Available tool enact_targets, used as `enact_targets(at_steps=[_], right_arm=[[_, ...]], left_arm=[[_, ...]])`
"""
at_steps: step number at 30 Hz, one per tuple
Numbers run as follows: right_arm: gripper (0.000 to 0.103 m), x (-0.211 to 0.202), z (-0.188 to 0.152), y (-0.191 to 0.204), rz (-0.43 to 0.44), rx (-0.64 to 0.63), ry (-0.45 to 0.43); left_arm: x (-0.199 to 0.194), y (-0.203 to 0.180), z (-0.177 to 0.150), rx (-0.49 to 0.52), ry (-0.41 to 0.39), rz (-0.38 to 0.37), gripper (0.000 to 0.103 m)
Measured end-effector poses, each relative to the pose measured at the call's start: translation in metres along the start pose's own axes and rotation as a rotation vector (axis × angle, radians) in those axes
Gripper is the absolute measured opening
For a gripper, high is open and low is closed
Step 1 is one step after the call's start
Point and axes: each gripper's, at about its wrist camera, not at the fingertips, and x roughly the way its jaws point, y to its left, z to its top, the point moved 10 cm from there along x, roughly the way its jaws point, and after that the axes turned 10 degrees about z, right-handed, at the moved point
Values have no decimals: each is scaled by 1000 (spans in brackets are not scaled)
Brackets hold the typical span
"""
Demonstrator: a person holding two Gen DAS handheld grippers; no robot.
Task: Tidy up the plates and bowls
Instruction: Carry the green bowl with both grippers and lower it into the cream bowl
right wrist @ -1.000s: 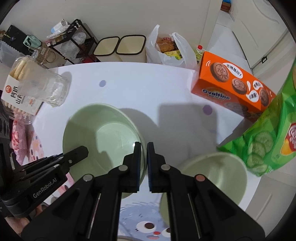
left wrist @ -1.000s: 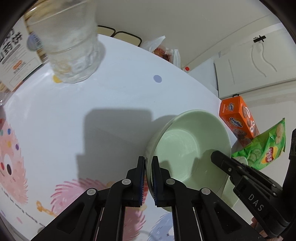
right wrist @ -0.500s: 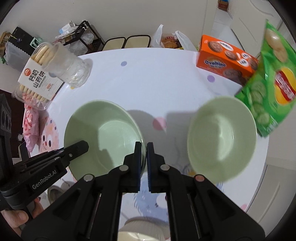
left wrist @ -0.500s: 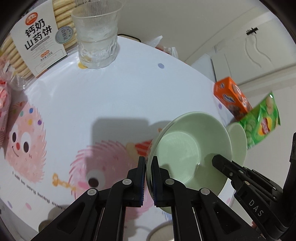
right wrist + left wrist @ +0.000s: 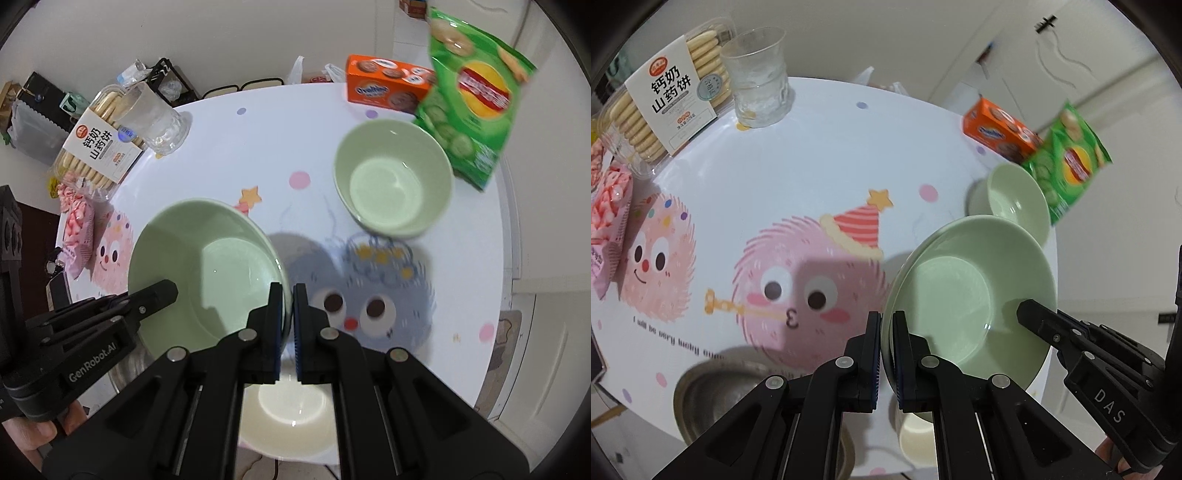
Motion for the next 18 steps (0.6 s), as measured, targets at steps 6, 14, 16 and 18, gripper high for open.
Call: enact_targets(at_steps=[6,14,16,18], right_arm=[[7,-18,-32,-2,-6,14,-16],[7,-36,-77,-18,-11,58,-14],[7,-36,-86,-22,-13,70,-13],[7,-33,-94,-25,-15,80,-7]], left_arm=[[-12,-9,-33,44,-10,-1,5],[-10,-31,-75,97,13,-9,5],[-5,-34,-82,81,8,0,5],[1,-37,-92,89,20,3,5]])
